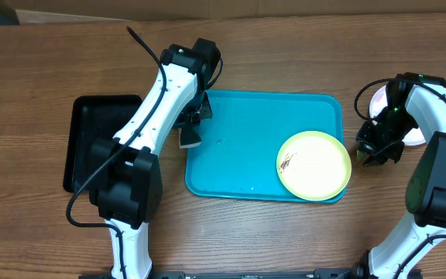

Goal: Clean dirty plates on tray and stack at the side
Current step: 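Grip the yellow plate's rim with right gripper and slide it left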

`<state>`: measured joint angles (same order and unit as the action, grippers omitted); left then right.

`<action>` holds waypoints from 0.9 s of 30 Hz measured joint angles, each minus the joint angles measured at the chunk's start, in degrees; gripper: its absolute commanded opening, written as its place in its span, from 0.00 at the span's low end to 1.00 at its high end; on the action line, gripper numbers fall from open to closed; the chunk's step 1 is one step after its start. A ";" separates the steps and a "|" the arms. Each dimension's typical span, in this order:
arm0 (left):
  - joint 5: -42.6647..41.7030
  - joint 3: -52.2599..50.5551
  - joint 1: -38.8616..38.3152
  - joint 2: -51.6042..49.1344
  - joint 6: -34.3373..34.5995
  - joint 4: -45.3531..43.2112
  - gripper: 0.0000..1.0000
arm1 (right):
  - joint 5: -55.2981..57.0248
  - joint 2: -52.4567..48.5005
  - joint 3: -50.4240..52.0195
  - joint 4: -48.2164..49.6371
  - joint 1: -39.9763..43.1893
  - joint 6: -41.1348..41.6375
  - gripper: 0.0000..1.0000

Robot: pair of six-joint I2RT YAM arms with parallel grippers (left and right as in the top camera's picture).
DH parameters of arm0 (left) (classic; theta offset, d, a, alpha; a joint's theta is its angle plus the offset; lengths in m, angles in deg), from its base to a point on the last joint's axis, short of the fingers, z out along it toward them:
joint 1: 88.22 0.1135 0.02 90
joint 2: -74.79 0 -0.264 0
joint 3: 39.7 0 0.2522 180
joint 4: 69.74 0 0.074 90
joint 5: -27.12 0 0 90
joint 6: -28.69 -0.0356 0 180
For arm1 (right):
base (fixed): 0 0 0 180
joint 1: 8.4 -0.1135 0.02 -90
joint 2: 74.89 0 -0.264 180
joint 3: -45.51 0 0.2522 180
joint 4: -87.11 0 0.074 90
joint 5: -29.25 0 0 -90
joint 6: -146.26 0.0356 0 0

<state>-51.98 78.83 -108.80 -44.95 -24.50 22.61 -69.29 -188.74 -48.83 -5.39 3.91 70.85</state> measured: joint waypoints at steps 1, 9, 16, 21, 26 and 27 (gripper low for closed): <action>-0.02 0.00 0.00 0.00 0.00 -0.02 0.04 | -0.04 0.24 0.00 0.11 0.02 -0.15 0.23; -0.02 0.00 0.02 0.00 0.00 -0.22 0.04 | -0.28 5.16 0.00 -3.67 -0.04 -1.16 0.48; -0.02 0.00 0.00 0.00 0.00 -0.42 0.04 | -0.26 5.90 1.29 -2.60 -2.86 -1.16 0.53; -0.02 0.00 0.00 0.00 0.00 -0.44 0.04 | -0.31 5.90 5.44 1.05 -5.64 -1.33 0.53; -0.02 0.00 0.00 0.00 0.00 -0.44 0.04 | -0.24 5.90 6.08 2.82 -5.64 -1.33 0.54; -0.02 0.00 0.00 0.00 0.02 -0.44 0.04 | -0.24 5.90 6.08 3.08 -5.66 -1.36 0.54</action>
<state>-52.01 78.83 -108.80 -44.95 -24.47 22.17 -69.53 -182.83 -42.75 -2.31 -1.75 69.49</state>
